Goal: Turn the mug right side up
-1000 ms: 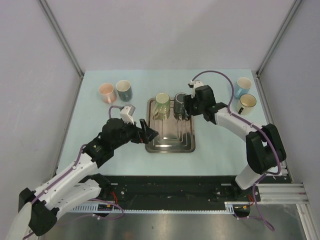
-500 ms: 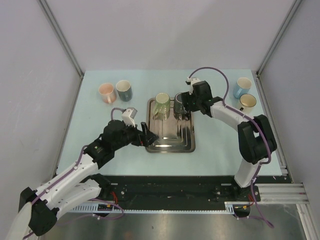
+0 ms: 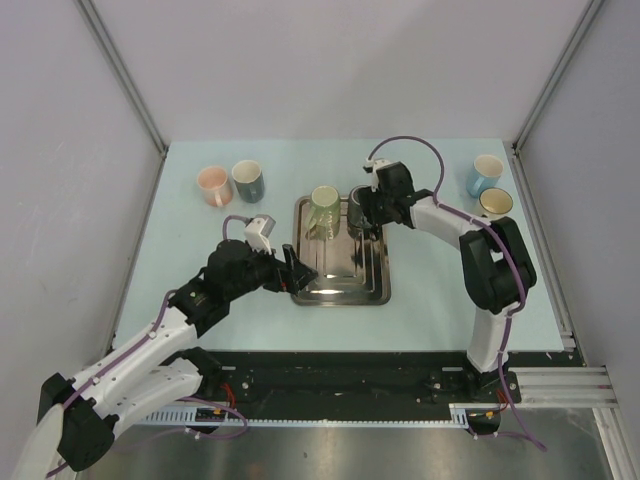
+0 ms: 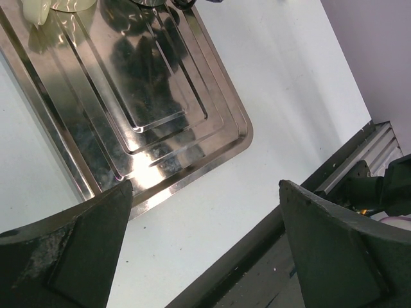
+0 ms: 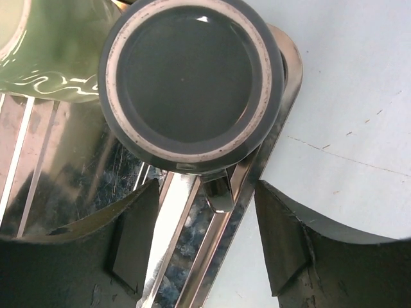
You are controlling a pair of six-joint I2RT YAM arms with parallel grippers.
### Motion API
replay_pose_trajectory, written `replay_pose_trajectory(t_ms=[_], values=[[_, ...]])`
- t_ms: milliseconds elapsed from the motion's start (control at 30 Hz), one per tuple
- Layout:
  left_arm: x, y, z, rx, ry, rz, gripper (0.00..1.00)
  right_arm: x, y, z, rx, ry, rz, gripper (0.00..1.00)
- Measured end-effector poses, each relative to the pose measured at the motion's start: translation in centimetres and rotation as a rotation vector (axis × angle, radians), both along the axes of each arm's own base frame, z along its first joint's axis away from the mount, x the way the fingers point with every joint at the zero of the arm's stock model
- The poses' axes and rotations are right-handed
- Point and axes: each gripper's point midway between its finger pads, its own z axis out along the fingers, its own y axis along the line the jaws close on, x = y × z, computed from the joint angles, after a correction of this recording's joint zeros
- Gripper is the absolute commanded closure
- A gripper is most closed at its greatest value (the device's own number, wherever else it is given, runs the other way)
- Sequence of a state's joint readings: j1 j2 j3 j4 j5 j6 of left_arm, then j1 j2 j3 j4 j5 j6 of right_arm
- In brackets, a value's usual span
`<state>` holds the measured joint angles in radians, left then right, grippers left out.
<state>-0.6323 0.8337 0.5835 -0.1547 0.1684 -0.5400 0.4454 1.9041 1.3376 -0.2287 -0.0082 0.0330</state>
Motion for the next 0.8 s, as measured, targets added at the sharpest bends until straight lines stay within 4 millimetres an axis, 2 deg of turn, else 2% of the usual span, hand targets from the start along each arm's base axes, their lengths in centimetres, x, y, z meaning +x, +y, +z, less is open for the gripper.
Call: replay_pose_trajectory(t_ms=[467, 633, 800], values=[[0.0, 0.0, -0.4, 0.001, 0.002, 0.0, 0.0, -2.2, 3.1, -0.3, -0.02, 0.017, 0.073, 0.36], [0.0, 0.0, -0.4, -0.001, 0.001, 0.0, 0.0, -1.7, 2.5, 0.2, -0.023, 0.014, 0.049, 0.39], [0.0, 0.0, -0.4, -0.001, 0.0, 0.0, 0.0, 0.0, 2.3, 1.3, -0.003, -0.006, 0.017, 0.42]])
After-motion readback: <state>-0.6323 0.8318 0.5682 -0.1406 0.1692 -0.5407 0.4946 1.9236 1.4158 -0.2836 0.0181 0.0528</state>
